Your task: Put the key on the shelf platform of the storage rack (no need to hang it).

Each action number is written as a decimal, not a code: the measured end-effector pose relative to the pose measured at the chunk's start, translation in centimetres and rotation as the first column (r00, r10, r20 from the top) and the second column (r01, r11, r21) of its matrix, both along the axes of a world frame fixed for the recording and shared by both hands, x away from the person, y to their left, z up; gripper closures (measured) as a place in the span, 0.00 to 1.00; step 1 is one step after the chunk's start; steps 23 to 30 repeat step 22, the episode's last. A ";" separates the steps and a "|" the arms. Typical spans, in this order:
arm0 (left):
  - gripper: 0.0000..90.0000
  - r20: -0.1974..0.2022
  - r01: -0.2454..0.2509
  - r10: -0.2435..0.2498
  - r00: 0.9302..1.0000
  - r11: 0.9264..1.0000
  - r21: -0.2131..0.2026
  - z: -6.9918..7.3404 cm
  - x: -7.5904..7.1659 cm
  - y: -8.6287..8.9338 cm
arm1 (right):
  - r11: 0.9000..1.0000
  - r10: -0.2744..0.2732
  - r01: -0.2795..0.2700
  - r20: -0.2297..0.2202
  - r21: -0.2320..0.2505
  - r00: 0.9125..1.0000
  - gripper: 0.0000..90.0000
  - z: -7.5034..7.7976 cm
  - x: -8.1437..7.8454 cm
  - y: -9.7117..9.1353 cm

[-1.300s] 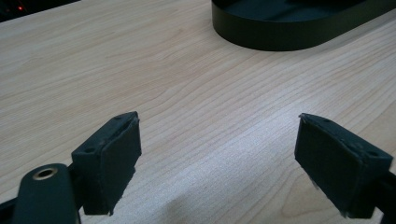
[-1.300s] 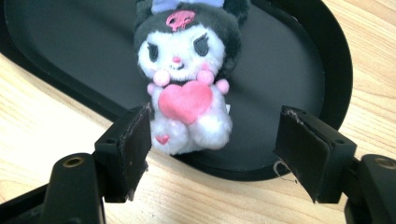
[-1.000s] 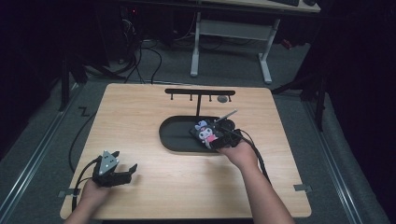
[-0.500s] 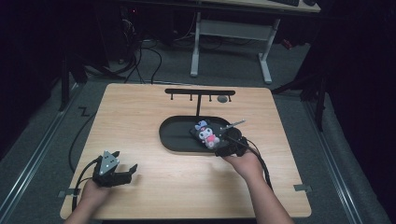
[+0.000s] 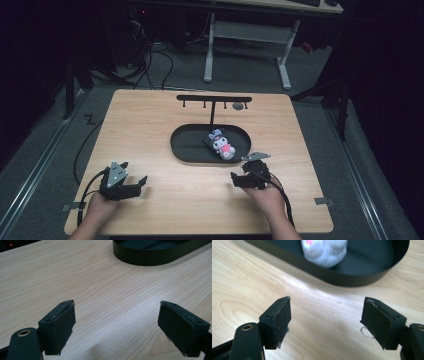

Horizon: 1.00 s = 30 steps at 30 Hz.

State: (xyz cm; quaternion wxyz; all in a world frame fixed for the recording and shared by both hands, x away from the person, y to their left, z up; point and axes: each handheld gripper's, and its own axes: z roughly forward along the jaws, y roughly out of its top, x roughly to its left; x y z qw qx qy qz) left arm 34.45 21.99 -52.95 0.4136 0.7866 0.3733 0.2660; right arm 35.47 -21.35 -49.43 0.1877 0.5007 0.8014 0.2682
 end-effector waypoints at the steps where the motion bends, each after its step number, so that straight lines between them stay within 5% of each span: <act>1: 0.17 0.000 0.000 0.000 1.000 1.000 0.000 0.0 0.0 0.0 | 1.000 0.000 0.000 0.000 0.000 1.000 0.26 0.0 0.0 0.0; 7: 0.17 0.001 0.000 0.000 1.000 1.000 0.001 0.0 0.0 0.0 | 0.999 -0.011 0.009 0.034 0.033 0.999 0.26 -1.6 -2.3 -0.3; 12: 0.17 0.002 0.000 0.000 1.000 1.000 0.003 0.0 0.0 -0.1 | 0.993 -0.036 0.025 0.095 0.116 0.995 0.25 -2.8 -4.9 -0.7; 17: 0.17 -0.002 0.000 0.000 1.000 1.000 -0.005 0.0 0.1 0.0 | 0.987 -0.066 0.047 0.123 0.155 0.990 0.26 -2.1 -5.7 -1.5; 30: 0.17 -0.002 0.002 -0.002 1.000 1.000 0.003 0.0 0.1 -0.1 | 0.987 -0.071 0.052 0.122 0.154 0.990 0.26 -2.4 -5.7 -1.8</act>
